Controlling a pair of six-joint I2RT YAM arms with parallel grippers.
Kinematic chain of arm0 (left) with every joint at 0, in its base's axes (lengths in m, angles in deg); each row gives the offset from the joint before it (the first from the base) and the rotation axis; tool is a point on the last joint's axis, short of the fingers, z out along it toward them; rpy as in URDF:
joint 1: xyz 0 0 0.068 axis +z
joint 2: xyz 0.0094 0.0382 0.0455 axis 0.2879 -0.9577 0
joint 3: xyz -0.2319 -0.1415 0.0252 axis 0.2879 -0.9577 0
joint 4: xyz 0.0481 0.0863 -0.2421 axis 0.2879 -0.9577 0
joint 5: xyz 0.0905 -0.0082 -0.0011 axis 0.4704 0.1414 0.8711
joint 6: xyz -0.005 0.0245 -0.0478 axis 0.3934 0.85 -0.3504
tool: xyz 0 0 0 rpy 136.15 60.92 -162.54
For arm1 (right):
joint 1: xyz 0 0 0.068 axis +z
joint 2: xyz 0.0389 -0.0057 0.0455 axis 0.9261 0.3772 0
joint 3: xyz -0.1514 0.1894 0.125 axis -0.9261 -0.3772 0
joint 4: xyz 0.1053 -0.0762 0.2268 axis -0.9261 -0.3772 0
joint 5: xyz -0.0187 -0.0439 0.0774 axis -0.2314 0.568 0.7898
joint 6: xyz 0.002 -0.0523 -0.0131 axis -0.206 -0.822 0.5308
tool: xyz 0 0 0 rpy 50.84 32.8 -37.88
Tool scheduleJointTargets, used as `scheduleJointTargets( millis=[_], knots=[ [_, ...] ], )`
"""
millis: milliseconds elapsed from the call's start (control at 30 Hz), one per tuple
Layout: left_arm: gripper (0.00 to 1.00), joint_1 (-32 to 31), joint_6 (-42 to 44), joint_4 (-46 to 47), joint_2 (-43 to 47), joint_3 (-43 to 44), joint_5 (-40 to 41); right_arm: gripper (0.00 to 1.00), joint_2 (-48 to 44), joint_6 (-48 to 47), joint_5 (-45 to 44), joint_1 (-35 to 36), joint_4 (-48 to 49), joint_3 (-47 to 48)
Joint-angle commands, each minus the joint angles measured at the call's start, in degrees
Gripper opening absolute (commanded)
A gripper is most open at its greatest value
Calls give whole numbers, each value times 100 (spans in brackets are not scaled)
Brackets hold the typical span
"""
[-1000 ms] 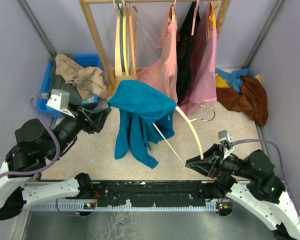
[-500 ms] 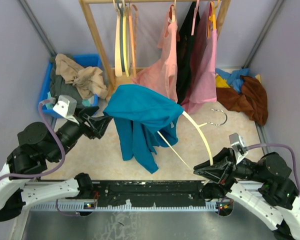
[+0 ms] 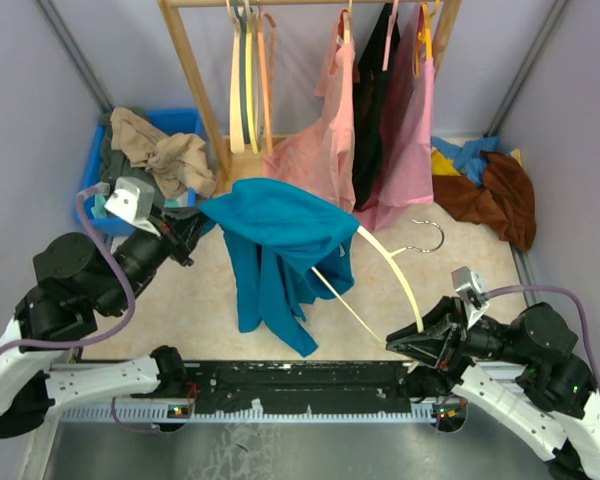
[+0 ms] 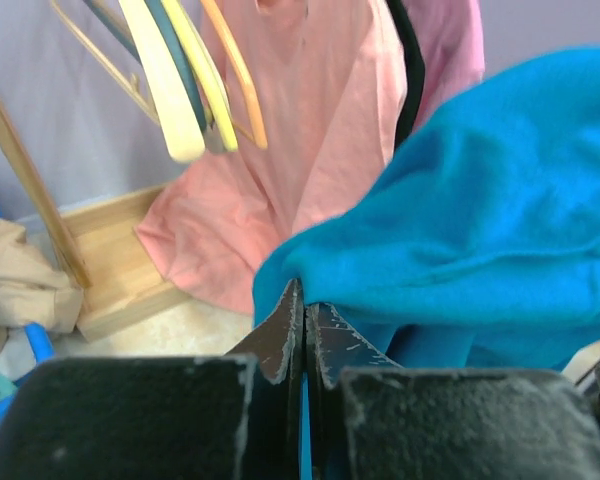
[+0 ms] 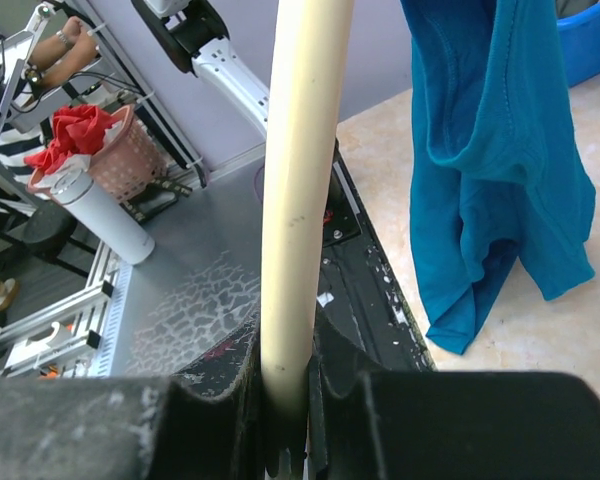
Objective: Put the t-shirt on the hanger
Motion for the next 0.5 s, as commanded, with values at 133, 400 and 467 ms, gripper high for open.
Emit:
scheduleJointTargets(
  millis=[133,400,467],
  knots=[
    [0,-33,370,692,-470,1144,93,0,-205,-242,-86,-19,486,-18],
    [0,-33,706,763,-1294,2202,-157,0,-544,-359,-226,-26,393,-334],
    [0,-33,730,620,-1525,2531,-198,0,-644,-331,-192,-21,516,-446]
  ],
)
